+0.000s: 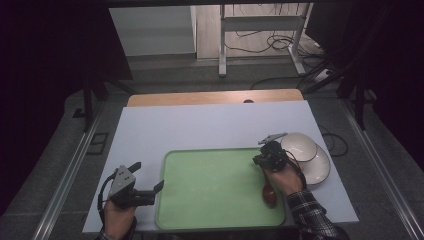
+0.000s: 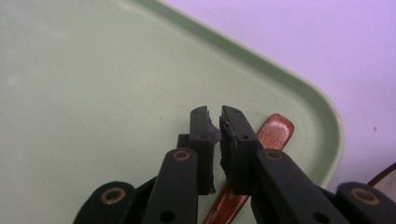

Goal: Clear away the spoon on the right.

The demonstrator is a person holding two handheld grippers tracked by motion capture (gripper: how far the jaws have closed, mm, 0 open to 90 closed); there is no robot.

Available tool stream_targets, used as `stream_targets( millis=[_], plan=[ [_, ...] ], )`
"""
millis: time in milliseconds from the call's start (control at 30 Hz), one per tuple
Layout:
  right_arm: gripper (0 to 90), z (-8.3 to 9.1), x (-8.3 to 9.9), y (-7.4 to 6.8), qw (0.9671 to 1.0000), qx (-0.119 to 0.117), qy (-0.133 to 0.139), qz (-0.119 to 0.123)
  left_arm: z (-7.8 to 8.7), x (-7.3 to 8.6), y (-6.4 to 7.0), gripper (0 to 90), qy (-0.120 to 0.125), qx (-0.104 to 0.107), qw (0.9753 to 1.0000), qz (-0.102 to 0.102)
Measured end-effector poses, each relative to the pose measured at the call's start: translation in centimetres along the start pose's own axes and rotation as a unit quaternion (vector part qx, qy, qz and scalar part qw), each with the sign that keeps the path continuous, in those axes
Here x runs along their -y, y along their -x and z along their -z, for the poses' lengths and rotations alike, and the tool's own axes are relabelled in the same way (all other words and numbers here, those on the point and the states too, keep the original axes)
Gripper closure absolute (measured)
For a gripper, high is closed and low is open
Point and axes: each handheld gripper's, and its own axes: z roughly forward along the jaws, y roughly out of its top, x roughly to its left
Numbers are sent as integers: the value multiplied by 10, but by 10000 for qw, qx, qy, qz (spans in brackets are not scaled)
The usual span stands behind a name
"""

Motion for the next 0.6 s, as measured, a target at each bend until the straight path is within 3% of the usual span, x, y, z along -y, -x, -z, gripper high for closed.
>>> stream_targets(
  millis=[600],
  plan=[
    [648,12,-4,-7,9998,19,127,127,0,0,0,14,-3,-3,10000,-4]
  ],
)
